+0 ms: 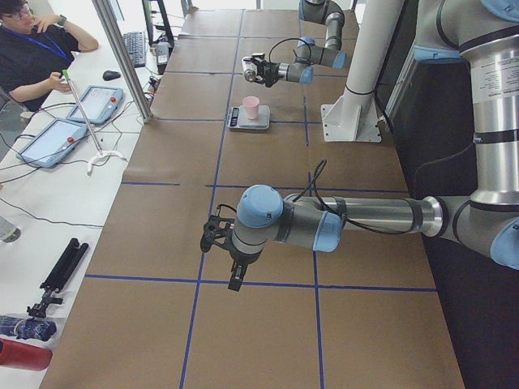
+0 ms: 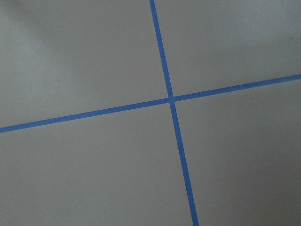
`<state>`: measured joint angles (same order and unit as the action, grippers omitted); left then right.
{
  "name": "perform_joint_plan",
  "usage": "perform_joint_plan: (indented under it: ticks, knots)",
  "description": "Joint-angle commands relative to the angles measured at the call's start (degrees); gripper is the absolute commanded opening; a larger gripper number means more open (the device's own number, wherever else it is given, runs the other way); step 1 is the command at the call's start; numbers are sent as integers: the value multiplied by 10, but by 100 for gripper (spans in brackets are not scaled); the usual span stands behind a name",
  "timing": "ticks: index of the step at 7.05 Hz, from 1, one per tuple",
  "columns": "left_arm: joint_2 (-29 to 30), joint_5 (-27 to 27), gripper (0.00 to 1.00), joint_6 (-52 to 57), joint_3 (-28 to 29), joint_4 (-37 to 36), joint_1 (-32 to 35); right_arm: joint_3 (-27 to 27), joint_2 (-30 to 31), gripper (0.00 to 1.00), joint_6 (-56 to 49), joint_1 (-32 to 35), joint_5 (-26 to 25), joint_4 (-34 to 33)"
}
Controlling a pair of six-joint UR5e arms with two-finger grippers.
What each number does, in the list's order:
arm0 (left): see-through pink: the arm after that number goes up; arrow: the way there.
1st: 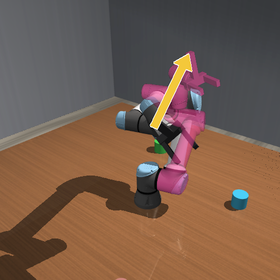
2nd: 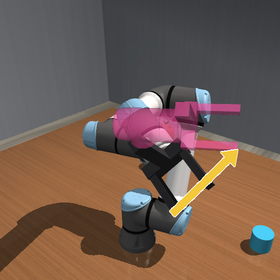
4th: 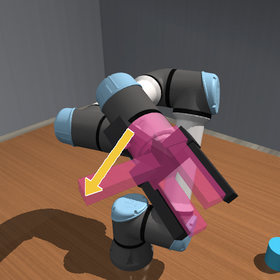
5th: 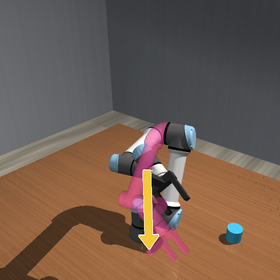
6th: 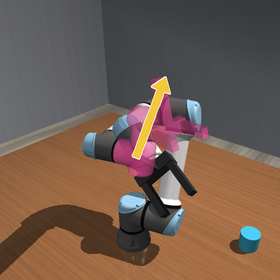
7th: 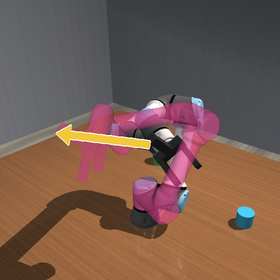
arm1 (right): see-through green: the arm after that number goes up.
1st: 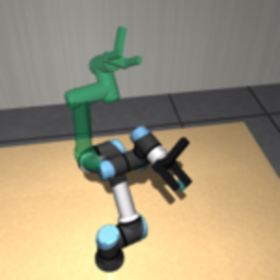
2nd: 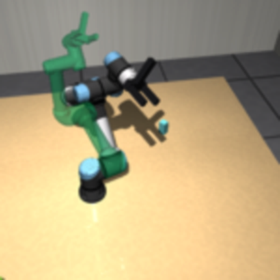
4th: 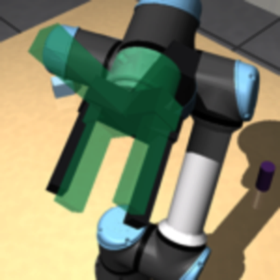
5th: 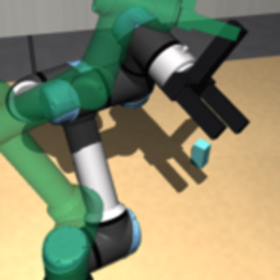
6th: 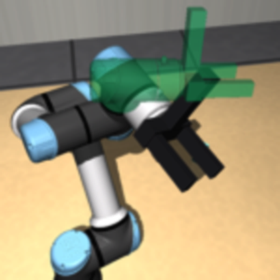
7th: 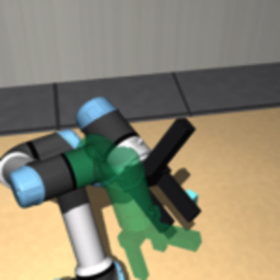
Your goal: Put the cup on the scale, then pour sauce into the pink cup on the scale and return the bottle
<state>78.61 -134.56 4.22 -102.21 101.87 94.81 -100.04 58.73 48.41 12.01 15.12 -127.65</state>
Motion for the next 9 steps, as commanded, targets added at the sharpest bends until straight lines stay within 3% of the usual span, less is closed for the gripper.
perform_joint_plan:
  ticks: [1, 4, 9]
  knots:
    - [-5, 0, 100, 1, 0, 0, 3, 5, -1, 0, -1, 4, -11, -26]
    - [-7, 0, 100, 1, 1, 0, 4, 8, -3, 0, -2, 16, -31, -82]
    - [-13, -1, 100, 1, 2, -2, 5, 20, -16, 0, -23, 22, -52, -100]
